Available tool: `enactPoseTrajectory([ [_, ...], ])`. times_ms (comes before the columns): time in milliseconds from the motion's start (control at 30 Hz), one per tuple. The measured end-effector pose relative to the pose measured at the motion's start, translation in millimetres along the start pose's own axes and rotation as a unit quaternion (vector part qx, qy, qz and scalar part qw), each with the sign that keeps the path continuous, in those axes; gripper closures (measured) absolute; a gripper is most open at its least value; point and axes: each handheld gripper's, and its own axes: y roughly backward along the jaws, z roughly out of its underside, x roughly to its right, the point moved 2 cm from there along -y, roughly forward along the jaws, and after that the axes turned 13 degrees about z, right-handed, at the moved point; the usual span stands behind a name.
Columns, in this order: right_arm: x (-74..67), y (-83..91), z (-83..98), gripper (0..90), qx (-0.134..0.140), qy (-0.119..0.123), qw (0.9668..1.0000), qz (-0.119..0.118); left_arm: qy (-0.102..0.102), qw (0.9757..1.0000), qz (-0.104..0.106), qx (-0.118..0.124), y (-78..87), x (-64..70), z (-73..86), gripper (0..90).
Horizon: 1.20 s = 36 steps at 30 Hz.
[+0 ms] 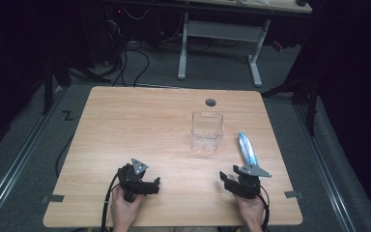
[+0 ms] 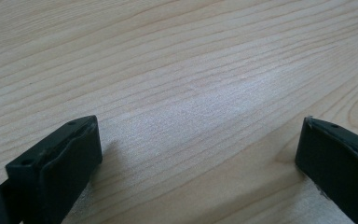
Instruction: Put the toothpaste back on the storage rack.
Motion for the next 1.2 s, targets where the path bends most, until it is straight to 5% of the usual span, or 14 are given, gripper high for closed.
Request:
enactPoseTrajectory([
  [300, 8.7, 6.6, 1.0, 35.4, -0.004, -0.009, 1.0000, -0.002, 0.000, 1.0000, -0.001, 0.000, -0.1, 0.1, -0.1, 0.5],
  [867, 30.2, 22.9, -2.6, 29.6, -0.015, -0.021, 0.9990, 0.036, 0.000, 1.0000, -0.001, 0.001, -0.1, 0.3, 0.0, 0.5],
  [1200, 45.0, 29.1, -13.8, 29.8, -0.017, -0.029, 0.9986, 0.040, 0.000, 1.0000, -0.001, 0.001, -0.1, 0.4, 0.1, 0.5],
])
